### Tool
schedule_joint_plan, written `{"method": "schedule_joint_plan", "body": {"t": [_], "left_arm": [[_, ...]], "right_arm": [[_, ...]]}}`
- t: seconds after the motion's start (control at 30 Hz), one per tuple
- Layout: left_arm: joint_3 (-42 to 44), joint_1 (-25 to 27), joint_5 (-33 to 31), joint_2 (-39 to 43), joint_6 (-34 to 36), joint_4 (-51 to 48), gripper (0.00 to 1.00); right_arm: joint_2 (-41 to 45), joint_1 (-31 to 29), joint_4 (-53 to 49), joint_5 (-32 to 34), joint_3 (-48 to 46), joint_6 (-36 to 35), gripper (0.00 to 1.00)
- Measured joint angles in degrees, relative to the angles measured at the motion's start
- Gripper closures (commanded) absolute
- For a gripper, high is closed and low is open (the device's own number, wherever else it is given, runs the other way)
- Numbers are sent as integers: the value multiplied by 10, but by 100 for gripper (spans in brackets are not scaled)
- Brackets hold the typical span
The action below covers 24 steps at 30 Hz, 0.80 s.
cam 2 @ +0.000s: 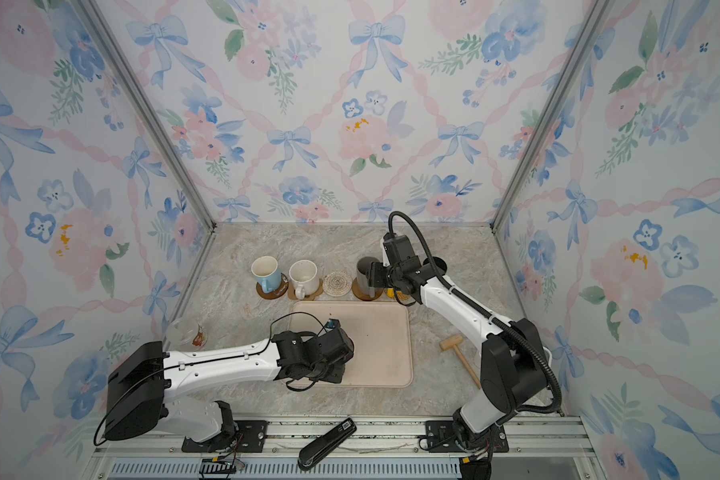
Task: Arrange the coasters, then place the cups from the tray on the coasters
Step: 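Lower the left gripper onto the red-lined mug's rim and close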
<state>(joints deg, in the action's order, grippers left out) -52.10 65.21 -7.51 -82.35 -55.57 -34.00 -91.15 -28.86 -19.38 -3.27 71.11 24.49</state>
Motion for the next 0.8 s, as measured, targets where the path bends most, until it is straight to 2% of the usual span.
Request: {"method": "schedule_joint_plan", "body": {"t": [0.8], "left_arm": [[-7, -17, -47, -36, 14, 0, 69]], "right_arm": [[-7, 8, 0, -7, 0, 0, 37]]}}
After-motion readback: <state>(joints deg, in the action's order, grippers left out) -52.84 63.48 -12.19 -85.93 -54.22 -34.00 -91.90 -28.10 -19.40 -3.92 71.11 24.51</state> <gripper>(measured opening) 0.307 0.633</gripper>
